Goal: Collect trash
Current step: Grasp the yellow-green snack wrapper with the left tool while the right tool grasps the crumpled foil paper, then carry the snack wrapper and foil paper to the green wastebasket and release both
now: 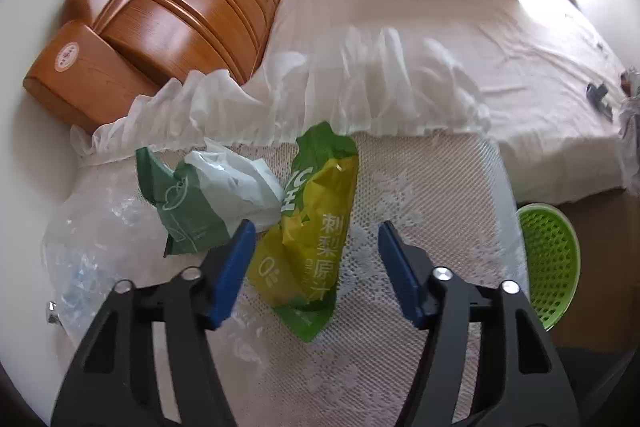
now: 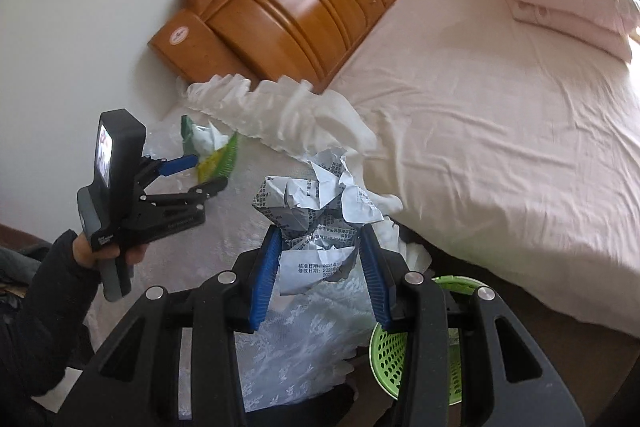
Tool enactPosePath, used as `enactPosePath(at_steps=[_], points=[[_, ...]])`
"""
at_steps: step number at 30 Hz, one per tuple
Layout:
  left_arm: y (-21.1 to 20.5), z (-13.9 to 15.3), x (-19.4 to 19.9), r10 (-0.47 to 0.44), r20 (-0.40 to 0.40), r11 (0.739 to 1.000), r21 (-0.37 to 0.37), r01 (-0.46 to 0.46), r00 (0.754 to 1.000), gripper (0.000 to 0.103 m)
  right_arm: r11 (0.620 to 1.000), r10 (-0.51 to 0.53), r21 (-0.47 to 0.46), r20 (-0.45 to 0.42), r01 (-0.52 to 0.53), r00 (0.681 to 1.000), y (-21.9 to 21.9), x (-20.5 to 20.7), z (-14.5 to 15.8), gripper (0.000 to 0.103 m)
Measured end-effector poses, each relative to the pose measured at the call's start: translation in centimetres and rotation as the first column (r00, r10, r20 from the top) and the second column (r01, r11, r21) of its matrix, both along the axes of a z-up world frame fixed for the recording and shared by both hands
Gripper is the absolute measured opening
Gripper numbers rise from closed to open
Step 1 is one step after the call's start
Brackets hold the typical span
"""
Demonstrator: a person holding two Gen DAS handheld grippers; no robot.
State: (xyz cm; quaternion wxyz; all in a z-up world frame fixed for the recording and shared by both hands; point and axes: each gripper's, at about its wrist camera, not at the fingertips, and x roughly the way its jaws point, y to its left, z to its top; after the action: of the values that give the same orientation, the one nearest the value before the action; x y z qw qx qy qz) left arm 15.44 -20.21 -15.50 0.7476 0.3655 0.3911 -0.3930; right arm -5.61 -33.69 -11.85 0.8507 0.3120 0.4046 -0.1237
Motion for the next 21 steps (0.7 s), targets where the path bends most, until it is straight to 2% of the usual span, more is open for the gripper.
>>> enactPosePath(at_steps=[4, 5, 13, 17, 21], points=[[0.0, -0.6, 0.1, 0.01, 0.003, 1.0, 0.023, -0.01, 1.0, 0.038, 0.999, -0.019, 0.026, 0.003, 0.019, 1.0, -1.1, -0.6, -0.9, 0.041], [0.0, -0.6, 0.1, 0.016, 0.006, 1.0, 0.02, -0.016, 1.0, 0.037, 0.999, -0.02, 0.027, 0.003, 0.02, 1.0, -1.2, -0.6, -1.0, 0.041], [0.2, 0.2, -0.8, 0.051, -0.028, 0.998, -0.03, -0.052, 0.998, 0.035, 1.0, 0.0, 0.024, 0.012, 0.0, 1.0, -1.0, -0.6, -0.7, 0.041], [1.6, 1.1, -1.7, 0.129, -0.059, 0.988, -0.077, -0.133, 0.99, 0.035, 0.999, 0.035, 0.015, 0.018, -0.035, 0.999, 0.2, -0.1, -0.2, 0.041], [5.3, 3.0, -3.9, 0.237, -0.115, 0.956, -0.149, -0.252, 0.965, 0.035, 0.996, 0.088, 0.008, 0.027, -0.089, 0.996, 2.1, 0.8, 0.5, 0.041]])
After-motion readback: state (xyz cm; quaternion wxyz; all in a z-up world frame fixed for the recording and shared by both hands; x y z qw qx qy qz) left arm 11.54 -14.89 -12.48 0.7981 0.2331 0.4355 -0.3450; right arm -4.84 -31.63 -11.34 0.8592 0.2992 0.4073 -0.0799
